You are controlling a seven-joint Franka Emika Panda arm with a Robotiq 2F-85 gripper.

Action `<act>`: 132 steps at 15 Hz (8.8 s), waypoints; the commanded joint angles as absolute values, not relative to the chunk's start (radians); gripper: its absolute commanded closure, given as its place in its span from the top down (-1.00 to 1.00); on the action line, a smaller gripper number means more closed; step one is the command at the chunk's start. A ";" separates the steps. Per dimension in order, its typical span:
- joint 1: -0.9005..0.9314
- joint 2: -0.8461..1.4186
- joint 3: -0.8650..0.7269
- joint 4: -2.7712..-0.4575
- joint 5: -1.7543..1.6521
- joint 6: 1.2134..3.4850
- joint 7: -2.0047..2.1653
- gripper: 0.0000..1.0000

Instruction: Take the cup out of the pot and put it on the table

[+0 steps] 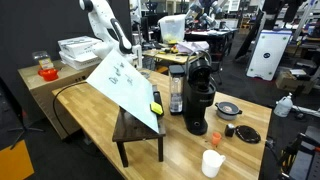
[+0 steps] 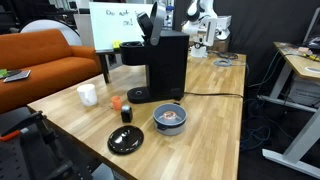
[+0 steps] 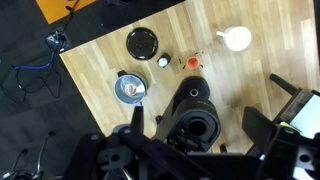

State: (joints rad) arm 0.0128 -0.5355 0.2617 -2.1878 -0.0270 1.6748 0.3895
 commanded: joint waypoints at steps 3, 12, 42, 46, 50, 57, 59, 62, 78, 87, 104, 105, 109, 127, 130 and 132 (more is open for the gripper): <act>0.032 -0.532 0.247 -2.186 -0.035 1.673 0.397 1.00; 0.014 -0.477 0.238 -2.180 -0.024 1.661 0.452 1.00; -0.044 -0.138 0.085 -2.169 -0.148 1.912 0.686 1.00; -0.032 -0.127 0.062 -2.180 -0.134 1.911 0.686 1.00; -0.031 -0.121 0.061 -2.172 -0.134 1.911 0.691 1.00; -0.037 -0.114 0.050 -2.180 -0.099 1.945 0.701 1.00; -0.045 -0.096 0.029 -2.186 -0.053 1.982 0.677 1.00; -0.058 -0.048 -0.008 -2.198 -0.037 2.047 0.690 1.00; -0.045 0.155 -0.103 -2.190 -0.073 2.210 0.728 1.00; -0.056 0.158 -0.097 -2.199 0.021 2.266 0.672 1.00; -0.071 0.630 -0.168 -1.944 0.074 2.346 0.663 1.00; -0.078 0.646 -0.167 -1.927 0.090 2.332 0.655 1.00; -0.052 0.643 -0.184 -1.955 0.073 2.362 0.662 1.00; -0.048 0.656 -0.190 -1.989 0.102 2.460 0.665 1.00; -0.052 0.641 -0.191 -2.010 0.122 2.478 0.662 1.00; -0.053 0.633 -0.193 -2.018 0.131 2.489 0.662 1.00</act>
